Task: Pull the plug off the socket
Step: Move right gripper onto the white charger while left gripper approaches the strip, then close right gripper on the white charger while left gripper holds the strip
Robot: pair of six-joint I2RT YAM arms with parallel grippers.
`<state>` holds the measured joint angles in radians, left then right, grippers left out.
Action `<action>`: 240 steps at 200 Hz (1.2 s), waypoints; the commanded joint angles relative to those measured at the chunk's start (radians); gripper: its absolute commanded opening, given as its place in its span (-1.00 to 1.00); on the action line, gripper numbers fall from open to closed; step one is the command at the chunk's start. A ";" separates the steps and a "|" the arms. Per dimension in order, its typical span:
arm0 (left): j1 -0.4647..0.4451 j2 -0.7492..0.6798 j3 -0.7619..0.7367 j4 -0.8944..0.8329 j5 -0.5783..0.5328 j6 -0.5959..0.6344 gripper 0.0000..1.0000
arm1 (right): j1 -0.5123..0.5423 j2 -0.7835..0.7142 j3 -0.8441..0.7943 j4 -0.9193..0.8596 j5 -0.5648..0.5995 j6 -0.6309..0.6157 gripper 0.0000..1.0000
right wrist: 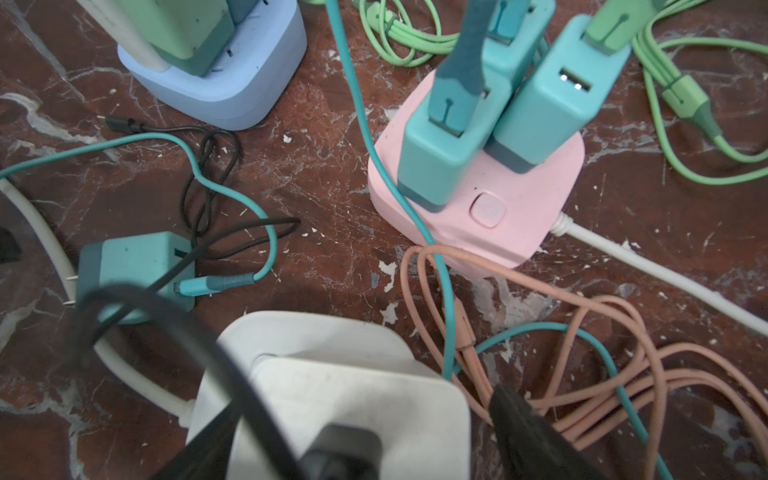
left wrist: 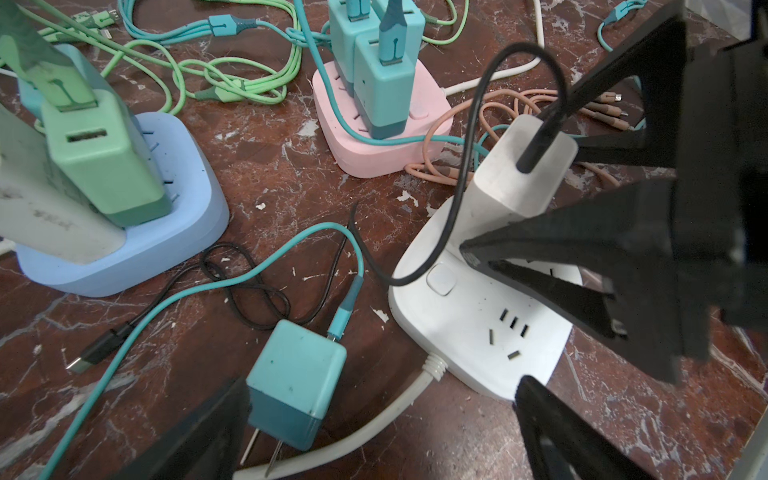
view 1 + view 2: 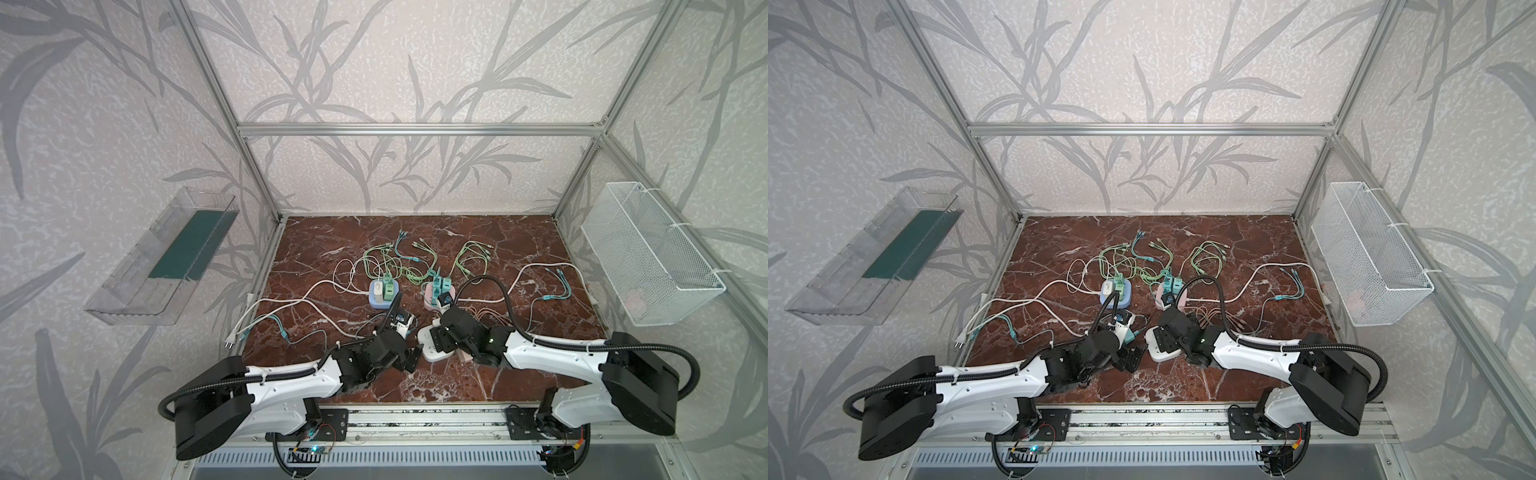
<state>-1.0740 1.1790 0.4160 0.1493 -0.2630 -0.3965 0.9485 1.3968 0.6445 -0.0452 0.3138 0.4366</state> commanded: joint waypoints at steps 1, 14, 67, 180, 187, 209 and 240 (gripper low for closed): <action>-0.006 0.014 0.003 0.001 0.004 -0.007 0.98 | -0.011 0.018 0.027 0.026 -0.012 0.010 0.57; -0.006 0.023 0.005 0.003 0.006 -0.006 0.98 | -0.011 0.025 0.028 0.025 -0.013 0.014 0.54; -0.006 0.066 0.026 0.025 0.046 0.001 0.98 | -0.012 0.045 0.035 0.035 -0.032 0.016 0.41; 0.002 0.078 0.055 0.010 0.074 -0.027 0.98 | 0.020 0.041 0.049 0.011 -0.051 0.054 0.00; 0.006 0.083 0.060 0.010 0.085 -0.030 0.96 | 0.029 0.041 0.051 0.007 -0.042 0.057 0.00; 0.014 0.111 0.088 -0.013 0.109 -0.034 0.90 | 0.054 0.038 0.058 -0.004 -0.007 0.071 -0.01; 0.026 0.153 0.102 -0.011 0.152 -0.045 0.64 | 0.067 0.022 0.053 -0.024 0.026 0.096 -0.03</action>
<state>-1.0592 1.3022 0.4923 0.1558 -0.1505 -0.4244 1.0046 1.4448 0.6724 -0.0399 0.2981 0.4946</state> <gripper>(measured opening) 0.866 0.595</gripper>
